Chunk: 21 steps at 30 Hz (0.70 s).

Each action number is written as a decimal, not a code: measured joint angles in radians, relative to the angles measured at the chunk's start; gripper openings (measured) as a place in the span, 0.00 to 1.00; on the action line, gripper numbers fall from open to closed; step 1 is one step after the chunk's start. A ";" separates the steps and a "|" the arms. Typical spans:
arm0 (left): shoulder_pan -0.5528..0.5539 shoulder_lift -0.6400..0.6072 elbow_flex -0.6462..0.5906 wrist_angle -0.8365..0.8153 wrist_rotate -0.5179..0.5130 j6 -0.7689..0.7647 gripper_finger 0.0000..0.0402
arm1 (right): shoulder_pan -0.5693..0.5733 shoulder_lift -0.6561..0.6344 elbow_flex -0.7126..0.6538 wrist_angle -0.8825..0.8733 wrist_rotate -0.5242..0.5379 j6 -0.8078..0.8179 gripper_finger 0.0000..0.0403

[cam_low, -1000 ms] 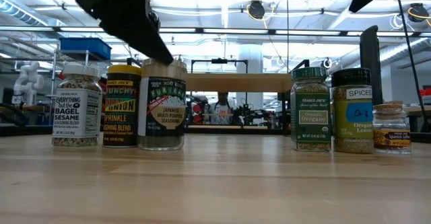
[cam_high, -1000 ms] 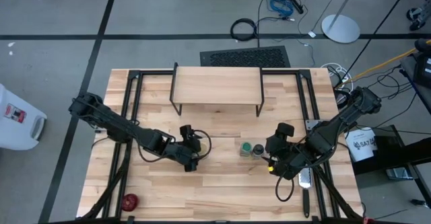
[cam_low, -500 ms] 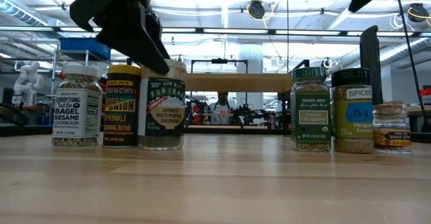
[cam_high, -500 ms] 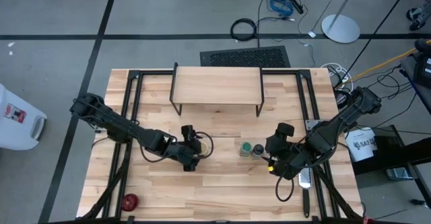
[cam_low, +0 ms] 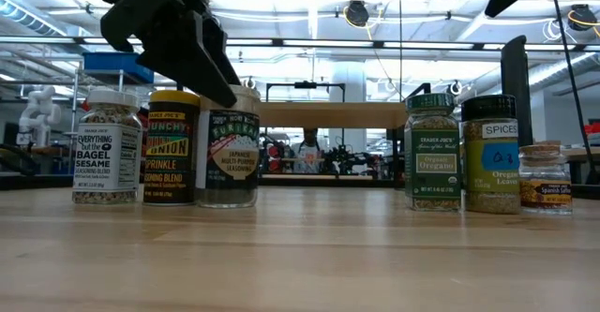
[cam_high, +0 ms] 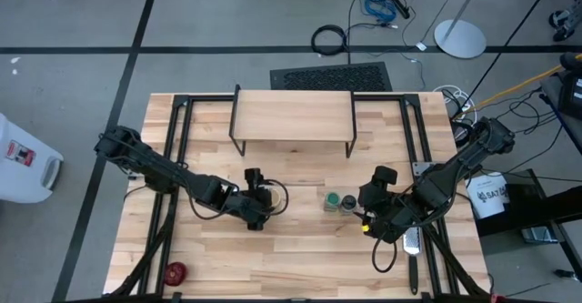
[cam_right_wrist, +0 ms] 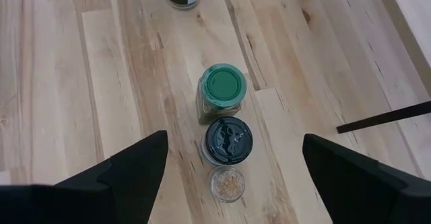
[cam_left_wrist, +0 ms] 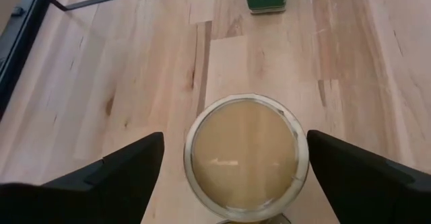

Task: Shelf spices
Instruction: Remove the brown seasoning bottle from the shelf, then put the transparent seasoning bottle on the shelf

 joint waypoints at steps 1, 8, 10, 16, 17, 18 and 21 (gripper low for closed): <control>0.000 0.000 0.000 0.000 0.000 -0.001 0.92 | 0.000 0.000 0.000 0.000 0.000 0.000 0.82; -0.023 -0.002 0.040 -0.054 0.000 -0.007 0.92 | 0.000 0.000 0.000 0.000 -0.001 0.000 0.82; -0.030 -0.003 0.078 -0.089 -0.021 -0.007 0.92 | 0.000 0.000 0.000 0.000 -0.011 0.000 0.82; -0.063 -0.003 0.223 -0.157 -0.053 -0.008 0.92 | 0.000 0.000 0.000 0.000 -0.032 0.023 0.82; -0.068 -0.003 0.245 -0.161 -0.054 -0.007 0.92 | 0.000 0.000 0.000 0.000 -0.033 0.028 0.82; -0.072 -0.003 0.269 -0.163 -0.054 -0.005 0.92 | 0.000 0.000 0.000 -0.001 -0.033 0.037 0.82; -0.085 -0.004 0.329 -0.159 -0.058 -0.001 0.92 | 0.002 0.000 0.000 -0.016 -0.075 0.080 0.82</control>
